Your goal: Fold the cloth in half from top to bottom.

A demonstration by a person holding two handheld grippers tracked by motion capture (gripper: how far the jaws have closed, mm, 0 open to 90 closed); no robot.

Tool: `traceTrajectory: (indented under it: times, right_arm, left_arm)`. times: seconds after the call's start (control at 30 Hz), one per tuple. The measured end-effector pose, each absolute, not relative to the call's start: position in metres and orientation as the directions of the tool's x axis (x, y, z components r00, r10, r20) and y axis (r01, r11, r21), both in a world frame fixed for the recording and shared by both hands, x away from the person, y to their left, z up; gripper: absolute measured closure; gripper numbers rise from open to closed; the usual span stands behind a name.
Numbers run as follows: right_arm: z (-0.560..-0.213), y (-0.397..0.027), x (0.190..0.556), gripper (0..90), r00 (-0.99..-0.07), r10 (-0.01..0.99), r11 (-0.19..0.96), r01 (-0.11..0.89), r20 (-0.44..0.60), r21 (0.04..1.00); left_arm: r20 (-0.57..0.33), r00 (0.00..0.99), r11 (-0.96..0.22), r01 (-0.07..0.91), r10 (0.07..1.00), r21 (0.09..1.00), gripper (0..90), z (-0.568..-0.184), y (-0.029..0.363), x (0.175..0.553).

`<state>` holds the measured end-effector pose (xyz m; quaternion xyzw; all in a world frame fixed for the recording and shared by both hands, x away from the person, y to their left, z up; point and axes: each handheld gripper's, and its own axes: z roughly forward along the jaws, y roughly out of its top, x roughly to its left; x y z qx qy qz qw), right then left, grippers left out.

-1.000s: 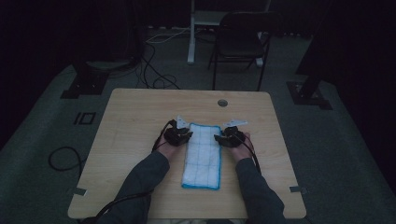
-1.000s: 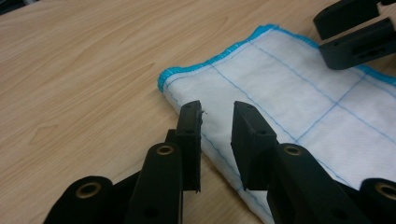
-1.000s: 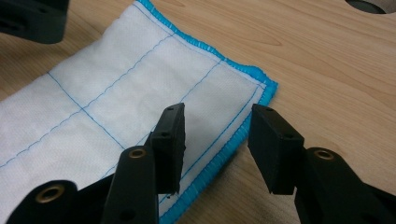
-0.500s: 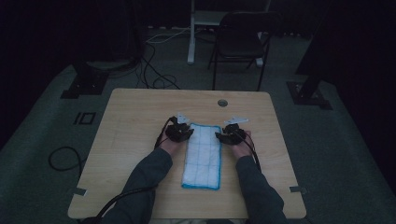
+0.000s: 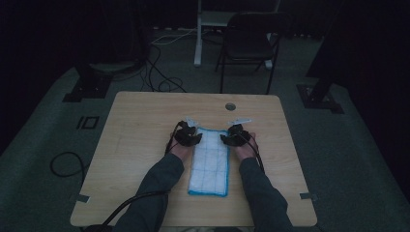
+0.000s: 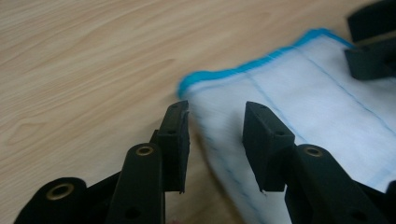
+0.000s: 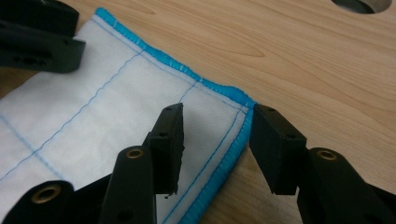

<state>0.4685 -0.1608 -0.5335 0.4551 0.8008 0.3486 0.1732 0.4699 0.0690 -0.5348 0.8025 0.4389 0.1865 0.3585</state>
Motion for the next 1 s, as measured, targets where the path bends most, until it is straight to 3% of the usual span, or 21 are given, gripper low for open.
traceTrajectory:
  times: [0.27, 0.37, 0.53, 0.73, 0.9, 1.0]
  right_arm:
    - [-0.532, -0.158, 0.476, 51.4, -0.506, 0.861, 0.323, 0.635, 0.061, 0.702]
    - [-0.535, -0.158, 0.478, 49.7, -0.490, 0.869, 0.311, 0.655, 0.074, 0.689]
    - [-0.536, -0.156, 0.479, 46.8, -0.477, 0.876, 0.307, 0.660, 0.067, 0.686]
    - [-0.536, -0.152, 0.479, 43.3, -0.479, 0.875, 0.313, 0.660, 0.062, 0.683]
    - [-0.536, -0.146, 0.479, 48.8, -0.497, 0.867, 0.340, 0.651, 0.043, 0.679]
    - [-0.534, -0.145, 0.479, 57.4, -0.508, 0.860, 0.347, 0.659, 0.054, 0.667]
  left_arm:
    - [-0.035, 0.535, -0.341, 0.586, 0.844, 0.735, 58.7, -0.530, 0.064, 0.478]
    - [0.008, 0.548, -0.392, 0.588, 0.836, 0.708, 57.7, -0.536, 0.059, 0.479]
    - [-0.022, 0.525, -0.354, 0.604, 0.851, 0.714, 48.4, -0.539, 0.064, 0.482]
    - [-0.020, 0.514, -0.353, 0.616, 0.858, 0.704, 48.0, -0.538, 0.064, 0.484]
    - [-0.018, 0.510, -0.356, 0.625, 0.860, 0.695, 51.4, -0.537, 0.063, 0.483]
    - [-0.021, 0.521, -0.365, 0.626, 0.853, 0.690, 57.9, -0.536, 0.062, 0.481]
